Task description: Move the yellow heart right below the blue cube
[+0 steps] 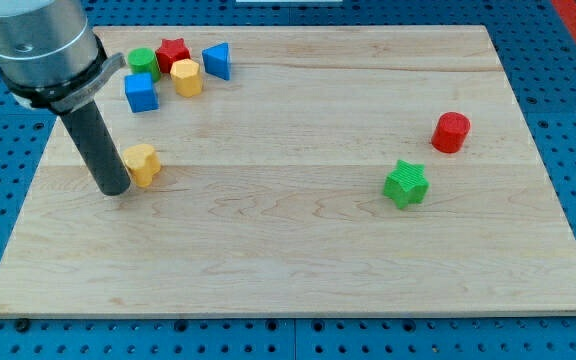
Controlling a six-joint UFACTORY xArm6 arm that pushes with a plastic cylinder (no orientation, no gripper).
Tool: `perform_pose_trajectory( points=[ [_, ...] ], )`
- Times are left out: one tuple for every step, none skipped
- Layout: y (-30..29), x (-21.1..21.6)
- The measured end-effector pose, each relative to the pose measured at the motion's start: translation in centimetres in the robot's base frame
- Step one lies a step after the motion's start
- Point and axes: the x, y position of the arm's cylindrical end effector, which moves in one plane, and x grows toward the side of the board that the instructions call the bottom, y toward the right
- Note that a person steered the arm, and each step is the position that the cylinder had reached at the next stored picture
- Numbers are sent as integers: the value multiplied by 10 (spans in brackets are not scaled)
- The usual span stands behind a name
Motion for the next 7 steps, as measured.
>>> perform_pose_trajectory(
  points=[
    [16, -2],
    [36, -24],
    [47, -71],
    [62, -103],
    [110, -102],
    [222, -101],
    [305, -143]
  ],
)
